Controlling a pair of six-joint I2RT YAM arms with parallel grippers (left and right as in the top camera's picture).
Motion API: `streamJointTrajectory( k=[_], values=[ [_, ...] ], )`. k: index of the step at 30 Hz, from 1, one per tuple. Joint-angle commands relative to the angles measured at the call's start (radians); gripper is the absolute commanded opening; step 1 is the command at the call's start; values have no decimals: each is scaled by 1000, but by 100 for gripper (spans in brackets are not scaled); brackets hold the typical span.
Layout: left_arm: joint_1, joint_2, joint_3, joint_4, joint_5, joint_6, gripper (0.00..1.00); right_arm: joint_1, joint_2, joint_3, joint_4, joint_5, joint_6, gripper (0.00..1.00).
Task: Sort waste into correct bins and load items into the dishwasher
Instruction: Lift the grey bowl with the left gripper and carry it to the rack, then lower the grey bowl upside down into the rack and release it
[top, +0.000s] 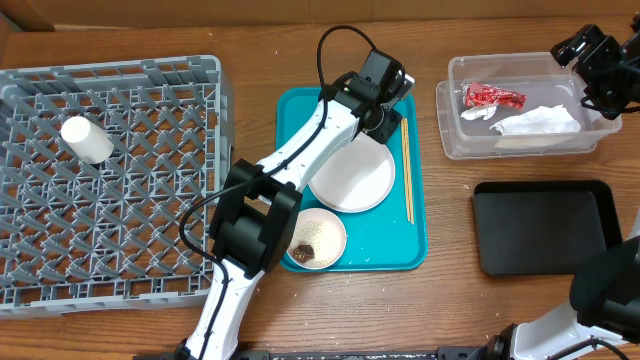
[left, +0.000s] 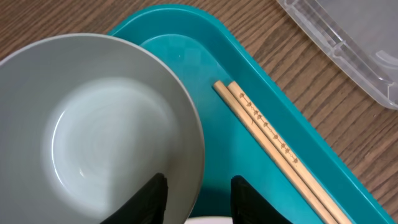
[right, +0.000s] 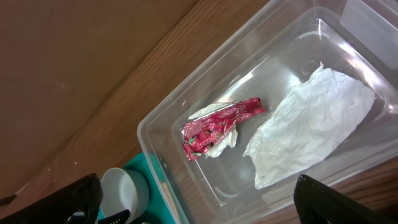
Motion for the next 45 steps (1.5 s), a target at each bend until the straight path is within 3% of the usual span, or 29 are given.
streamJointTrajectory(
  k=[1,9,16,23,30,39,45],
  values=[
    [-7,31,-6,3,15,12,32,-2,-15,25,3,-4,2,100],
    [-7,46,-3,8,18,3,22,-2,-15,25,3,-4,2,100],
    [-6,38,7,7,18,-7,4,-2,-15,25,3,-4,2,100],
    [-5,-5,106,-38,18,-81,4,-2,-15,25,3,-4,2,100],
    [49,-145,252,-191,14,-208,4,-2,-15,25,3,-4,2,100],
    [357,-378,255,-402,48,-465,4,-2,-15,25,3,-4,2,100],
    [669,-404,249,-602,261,-599,4,-2,-15,25,3,-4,2,100]
  ],
)
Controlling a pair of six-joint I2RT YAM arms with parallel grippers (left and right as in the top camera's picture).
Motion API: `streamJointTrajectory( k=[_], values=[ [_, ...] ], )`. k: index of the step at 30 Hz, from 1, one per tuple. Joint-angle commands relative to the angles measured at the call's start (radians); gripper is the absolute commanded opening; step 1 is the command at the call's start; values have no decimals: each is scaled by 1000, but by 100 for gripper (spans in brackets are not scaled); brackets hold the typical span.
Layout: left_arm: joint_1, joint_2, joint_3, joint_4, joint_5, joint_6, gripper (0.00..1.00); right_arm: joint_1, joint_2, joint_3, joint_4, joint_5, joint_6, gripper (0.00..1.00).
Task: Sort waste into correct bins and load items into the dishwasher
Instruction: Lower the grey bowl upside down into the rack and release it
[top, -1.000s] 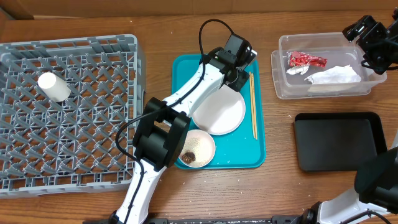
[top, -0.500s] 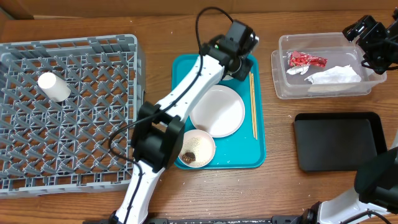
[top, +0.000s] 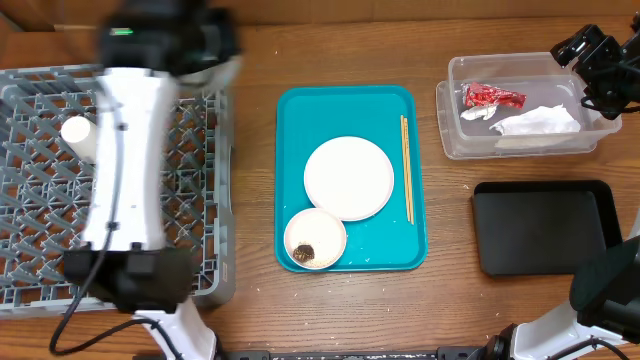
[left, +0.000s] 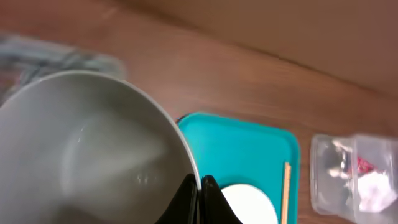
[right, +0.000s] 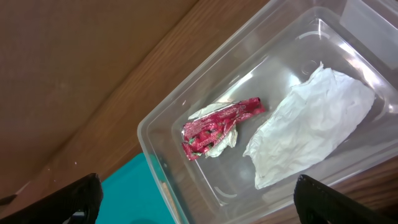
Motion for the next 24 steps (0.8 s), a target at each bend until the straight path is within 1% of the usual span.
streamJointTrajectory(
  k=[1,7,8,10,13,17,20,22,24],
  values=[
    [159,4,-14,-92,167,-132,4,-2,-15,25,3,-3,1,100],
    [461,4,-39,-212,174,-130,4,-2,-15,25,3,-3,1,100],
    [503,4,-40,-230,189,-117,4,-2,-15,25,3,-3,1,100],
    [592,4,-41,-252,262,-35,4,-2,-15,25,3,-3,1,100],
    [704,4,-77,-252,434,99,4,-2,-15,25,3,-3,1,100],
    [822,4,-193,-232,708,220,4,-2,-15,25,3,-3,1,100],
    [904,4,-342,-151,912,315,4,-2,-15,25,3,-3,1,100],
    [938,4,-428,-91,1028,354,4,-2,-15,25,3,-3,1,100],
    [966,4,-512,-6,1138,362,4,-2,-15,25,3,-3,1,100]
  ],
)
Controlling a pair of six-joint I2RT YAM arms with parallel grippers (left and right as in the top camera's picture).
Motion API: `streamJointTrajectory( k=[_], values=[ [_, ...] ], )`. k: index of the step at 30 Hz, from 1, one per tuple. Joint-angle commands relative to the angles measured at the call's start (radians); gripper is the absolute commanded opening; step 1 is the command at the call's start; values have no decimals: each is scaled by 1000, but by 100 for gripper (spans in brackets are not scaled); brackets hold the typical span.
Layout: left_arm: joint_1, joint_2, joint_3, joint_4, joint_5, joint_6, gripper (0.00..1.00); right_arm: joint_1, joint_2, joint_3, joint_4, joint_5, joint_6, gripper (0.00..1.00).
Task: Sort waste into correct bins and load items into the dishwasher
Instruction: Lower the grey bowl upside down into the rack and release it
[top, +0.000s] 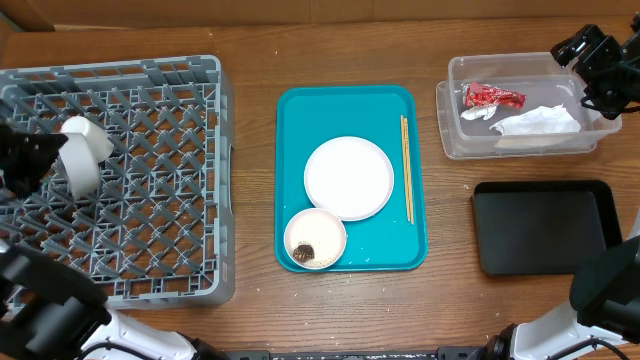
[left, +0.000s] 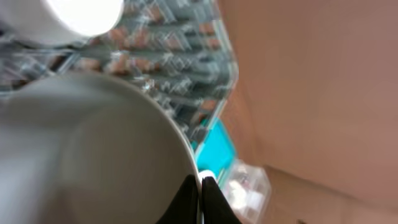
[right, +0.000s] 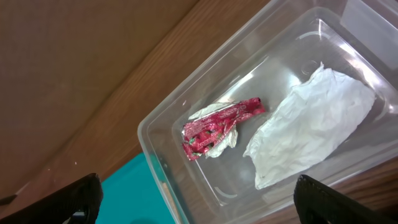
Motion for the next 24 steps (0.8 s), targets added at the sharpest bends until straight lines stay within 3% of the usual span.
streamJointTrajectory(
  k=[1,5,10,19,24],
  values=[
    [49,-2,-139,123,358,107,4,-2,-15,25,3,-3,2,100],
    [74,-2,-271,344,476,69,4,-2,-15,25,3,-3,2,100],
    [75,-2,-364,477,443,-37,4,-2,-15,25,3,-3,2,100],
    [103,-2,-402,467,288,-68,4,-2,-15,25,3,-3,2,100],
    [140,-2,-402,455,290,-67,4,-2,-15,25,3,-3,2,100]
  ],
)
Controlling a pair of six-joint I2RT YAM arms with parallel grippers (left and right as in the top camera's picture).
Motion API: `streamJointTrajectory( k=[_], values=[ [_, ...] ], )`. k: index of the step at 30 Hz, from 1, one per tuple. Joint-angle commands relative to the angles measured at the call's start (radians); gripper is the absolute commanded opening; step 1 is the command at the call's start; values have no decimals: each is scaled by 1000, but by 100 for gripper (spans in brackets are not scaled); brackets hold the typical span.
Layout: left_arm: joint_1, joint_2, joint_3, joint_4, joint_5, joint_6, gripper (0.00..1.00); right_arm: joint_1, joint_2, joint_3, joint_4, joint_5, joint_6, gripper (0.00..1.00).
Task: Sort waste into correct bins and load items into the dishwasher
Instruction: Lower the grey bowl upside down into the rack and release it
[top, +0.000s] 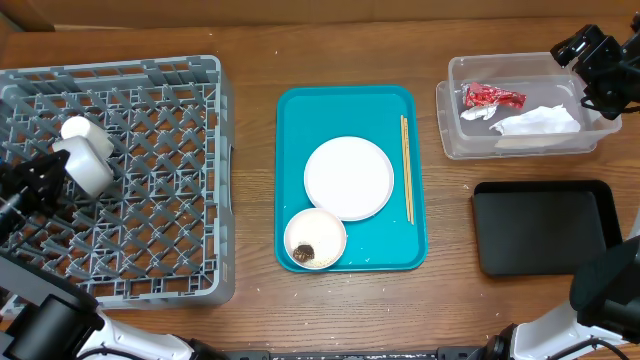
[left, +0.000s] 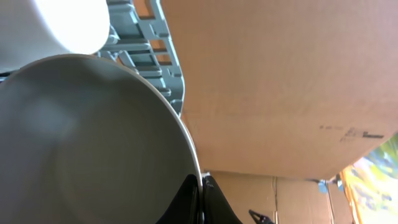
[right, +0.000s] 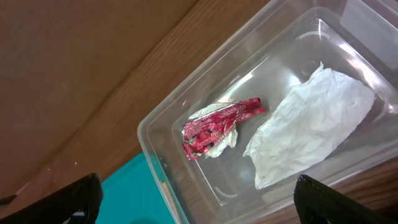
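Observation:
My left gripper (left: 200, 184) is shut on the rim of a pale grey bowl (left: 81, 143). It holds the bowl on edge over the left part of the grey dish rack (top: 150, 100), right beside a white cup (top: 76, 128) lying in the rack. The bowl (top: 92, 172) shows as a white shape next to the cup in the overhead view. My right gripper (right: 199, 214) stands open above the clear bin (right: 161, 162), which holds a red wrapper (right: 219, 127) and a crumpled tissue (right: 311, 124).
A teal tray (top: 300, 130) in the middle carries a white plate (top: 348, 177), a small dish with food scraps (top: 315, 238) and a pair of chopsticks (top: 406, 165). A black tray (top: 545, 225) lies at the right. A cardboard wall (left: 280, 93) stands behind the rack.
The left gripper with the bowl sits slightly lower in the rack beside the cup, and its wrist has turned toward the cardboard wall. The right arm has not moved.
My left gripper was closing round the bowl's rim on the teal tray beside the chopsticks. Then it held the bowl over the rack's far edge, then over the rack's left side by the cup, and now nearer the rack there. The right gripper stayed open over the bin.

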Motion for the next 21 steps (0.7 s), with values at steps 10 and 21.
streamJointTrajectory(
  k=[10,21],
  values=[
    [63,-2,-13,-54,-180,-14,5,-2,-15,25,3,-4,2,100],
    [116,-5,132,-267,-443,3,31,-2,-15,25,3,-3,2,100]
  ],
)
